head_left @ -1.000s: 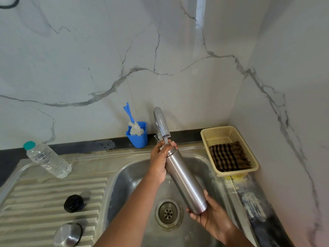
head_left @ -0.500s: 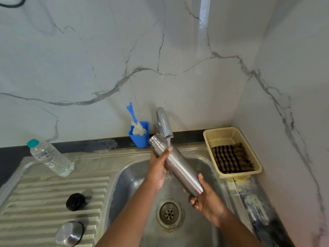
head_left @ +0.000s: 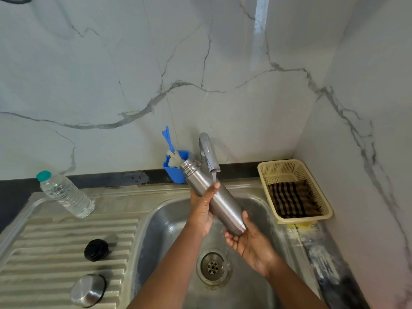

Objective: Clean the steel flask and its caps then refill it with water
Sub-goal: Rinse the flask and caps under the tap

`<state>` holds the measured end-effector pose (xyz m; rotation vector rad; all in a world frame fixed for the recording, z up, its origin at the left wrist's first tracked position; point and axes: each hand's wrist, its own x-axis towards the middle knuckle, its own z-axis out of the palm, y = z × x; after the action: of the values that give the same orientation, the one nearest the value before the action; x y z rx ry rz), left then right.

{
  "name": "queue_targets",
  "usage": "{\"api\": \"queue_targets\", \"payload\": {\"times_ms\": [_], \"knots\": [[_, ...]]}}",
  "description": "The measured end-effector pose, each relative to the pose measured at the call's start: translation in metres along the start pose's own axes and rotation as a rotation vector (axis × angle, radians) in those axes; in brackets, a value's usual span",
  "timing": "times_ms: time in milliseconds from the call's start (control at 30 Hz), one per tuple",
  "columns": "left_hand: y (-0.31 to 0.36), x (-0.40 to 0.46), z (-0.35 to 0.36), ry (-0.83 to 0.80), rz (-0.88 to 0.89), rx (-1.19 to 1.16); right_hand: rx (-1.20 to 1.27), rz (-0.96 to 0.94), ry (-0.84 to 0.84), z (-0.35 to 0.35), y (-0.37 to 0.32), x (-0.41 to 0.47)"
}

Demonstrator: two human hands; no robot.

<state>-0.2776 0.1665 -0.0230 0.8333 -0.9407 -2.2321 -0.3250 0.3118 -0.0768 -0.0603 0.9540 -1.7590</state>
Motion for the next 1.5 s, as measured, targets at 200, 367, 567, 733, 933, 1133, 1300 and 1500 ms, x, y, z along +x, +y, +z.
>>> {"api": "queue_targets", "payload": {"times_ms": [200, 367, 567, 733, 933, 1133, 1300, 1500], "knots": [[-0.002, 0.003, -0.007, 0.048, 0.009, -0.034, 0.065, -0.096, -0.013, -0.012, -0.005, 0.003], [-0.008, 0.002, -0.007, 0.009, 0.004, 0.017, -0.072, 0.156, 0.055, -0.009, -0.006, 0.0], [-0.005, 0.005, -0.01, 0.029, -0.017, 0.073, -0.289, -0.192, 0.061, -0.019, -0.004, 0.003], [-0.003, 0.01, -0.003, 0.077, -0.01, -0.003, -0.965, -0.677, 0.407, -0.025, 0.017, 0.004], [-0.004, 0.016, 0.006, 0.071, 0.016, -0.038, -1.076, -0.846, 0.486, -0.039, 0.031, -0.007], [0.008, 0.021, -0.01, 0.144, 0.025, -0.113, -0.678, -0.55, 0.189, -0.027, -0.001, -0.021], [-0.01, 0.01, -0.043, 0.405, -0.088, -0.243, -0.879, -0.582, 0.193, 0.021, -0.041, -0.004], [-0.032, -0.001, -0.056, 0.478, -0.461, 0.082, -1.39, -0.496, 0.247, 0.073, -0.059, 0.036]]}}
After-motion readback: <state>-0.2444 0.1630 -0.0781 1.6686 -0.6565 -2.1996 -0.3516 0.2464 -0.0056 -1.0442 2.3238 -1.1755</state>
